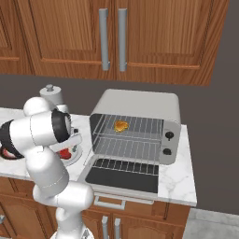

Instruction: Open the toaster oven door. Place the bread on the top rack in the toaster oven and place the steak on the bottom rack.

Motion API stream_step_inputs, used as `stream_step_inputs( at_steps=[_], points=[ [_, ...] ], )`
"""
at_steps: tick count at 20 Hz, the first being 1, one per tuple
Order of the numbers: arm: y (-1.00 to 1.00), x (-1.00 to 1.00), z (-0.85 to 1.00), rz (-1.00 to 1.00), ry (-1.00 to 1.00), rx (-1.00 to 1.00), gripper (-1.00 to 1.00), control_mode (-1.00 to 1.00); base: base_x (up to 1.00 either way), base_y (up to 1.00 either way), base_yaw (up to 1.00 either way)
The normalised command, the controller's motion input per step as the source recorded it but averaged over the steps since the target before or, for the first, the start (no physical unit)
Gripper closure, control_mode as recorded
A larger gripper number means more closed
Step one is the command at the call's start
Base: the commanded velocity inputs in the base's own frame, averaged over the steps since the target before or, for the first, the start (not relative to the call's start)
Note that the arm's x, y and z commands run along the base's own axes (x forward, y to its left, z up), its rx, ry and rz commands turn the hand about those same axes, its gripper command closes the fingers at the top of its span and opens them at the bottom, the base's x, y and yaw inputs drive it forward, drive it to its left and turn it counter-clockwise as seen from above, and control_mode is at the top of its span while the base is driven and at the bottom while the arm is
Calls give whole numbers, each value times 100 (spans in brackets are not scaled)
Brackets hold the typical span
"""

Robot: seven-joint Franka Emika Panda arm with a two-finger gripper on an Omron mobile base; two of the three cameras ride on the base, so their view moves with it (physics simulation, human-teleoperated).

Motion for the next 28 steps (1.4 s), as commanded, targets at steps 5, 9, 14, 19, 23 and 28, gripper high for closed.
stream_step_inputs(
  at_steps=[5, 9, 14, 19, 23, 28],
  points=[
    [0, 11, -42, 8, 0, 5, -100, -100, 0, 0, 0],
    [0, -2, -21, 9, 0, 8, -100, -100, 0, 0, 0],
    [0, -10, -2, 10, 0, 10, -100, -100, 0, 0, 0],
    [0, -12, -16, 11, 0, 6, -100, -100, 0, 0, 0],
    [0, -34, 0, 11, 0, 8, -100, -100, 0, 0, 0],
    [0, -34, -5, 12, 0, 5, -100, -100, 0, 0, 0]
  ],
)
